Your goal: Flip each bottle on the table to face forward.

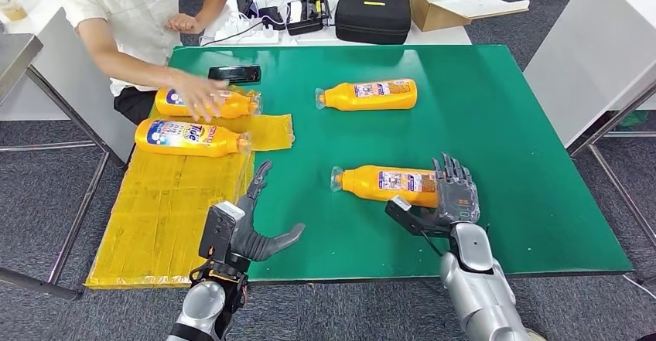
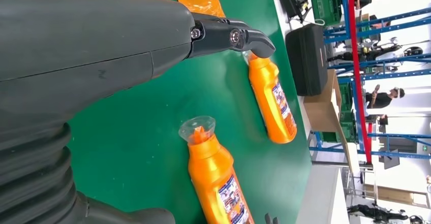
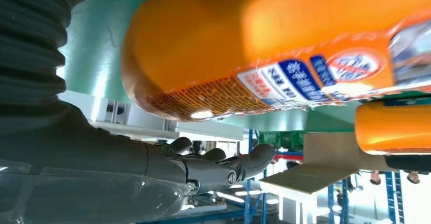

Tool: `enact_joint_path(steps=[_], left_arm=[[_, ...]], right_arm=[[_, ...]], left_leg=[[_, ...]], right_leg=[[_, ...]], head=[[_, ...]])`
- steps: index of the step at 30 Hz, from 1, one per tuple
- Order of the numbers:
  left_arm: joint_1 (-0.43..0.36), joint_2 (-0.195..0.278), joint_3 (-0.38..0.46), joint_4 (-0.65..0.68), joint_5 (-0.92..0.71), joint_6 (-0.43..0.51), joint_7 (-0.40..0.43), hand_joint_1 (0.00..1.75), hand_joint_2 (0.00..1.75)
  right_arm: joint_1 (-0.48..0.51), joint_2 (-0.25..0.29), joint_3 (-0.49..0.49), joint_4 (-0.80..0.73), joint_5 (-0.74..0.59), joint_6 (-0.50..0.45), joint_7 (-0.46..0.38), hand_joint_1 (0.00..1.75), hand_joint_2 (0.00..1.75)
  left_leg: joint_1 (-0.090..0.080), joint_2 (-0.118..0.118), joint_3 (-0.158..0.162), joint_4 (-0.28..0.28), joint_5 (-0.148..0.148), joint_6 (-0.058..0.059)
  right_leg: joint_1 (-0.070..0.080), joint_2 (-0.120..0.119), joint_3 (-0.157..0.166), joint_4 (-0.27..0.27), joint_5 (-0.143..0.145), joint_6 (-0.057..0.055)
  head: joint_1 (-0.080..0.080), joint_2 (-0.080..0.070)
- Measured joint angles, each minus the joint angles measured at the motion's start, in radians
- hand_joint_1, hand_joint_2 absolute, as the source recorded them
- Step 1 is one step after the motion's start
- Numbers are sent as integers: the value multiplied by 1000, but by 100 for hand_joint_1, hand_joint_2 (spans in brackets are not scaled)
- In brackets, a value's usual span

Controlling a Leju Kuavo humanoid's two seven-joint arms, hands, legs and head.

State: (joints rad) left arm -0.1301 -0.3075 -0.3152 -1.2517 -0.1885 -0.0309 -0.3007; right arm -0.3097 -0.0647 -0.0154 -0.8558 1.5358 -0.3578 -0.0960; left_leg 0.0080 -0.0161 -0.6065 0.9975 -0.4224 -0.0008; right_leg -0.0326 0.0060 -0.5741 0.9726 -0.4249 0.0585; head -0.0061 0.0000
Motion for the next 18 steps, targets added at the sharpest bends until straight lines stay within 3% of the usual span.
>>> enact_joint_path(steps=[8,18], left_arm=[[-3,0,-1,12,0,-3,0,0,175],[-8,0,-3,35,14,-4,-2,0,175]], right_arm=[[-34,-3,-29,74,-60,-2,-71,0,175],[-68,-1,-34,151,-61,-21,-91,0,175]], left_leg=[[0,0,1,0,0,0],[0,1,3,0,0,0]], right_leg=[[0,0,1,0,0,0],[0,1,2,0,0,0]], head=[[0,0],[0,0]])
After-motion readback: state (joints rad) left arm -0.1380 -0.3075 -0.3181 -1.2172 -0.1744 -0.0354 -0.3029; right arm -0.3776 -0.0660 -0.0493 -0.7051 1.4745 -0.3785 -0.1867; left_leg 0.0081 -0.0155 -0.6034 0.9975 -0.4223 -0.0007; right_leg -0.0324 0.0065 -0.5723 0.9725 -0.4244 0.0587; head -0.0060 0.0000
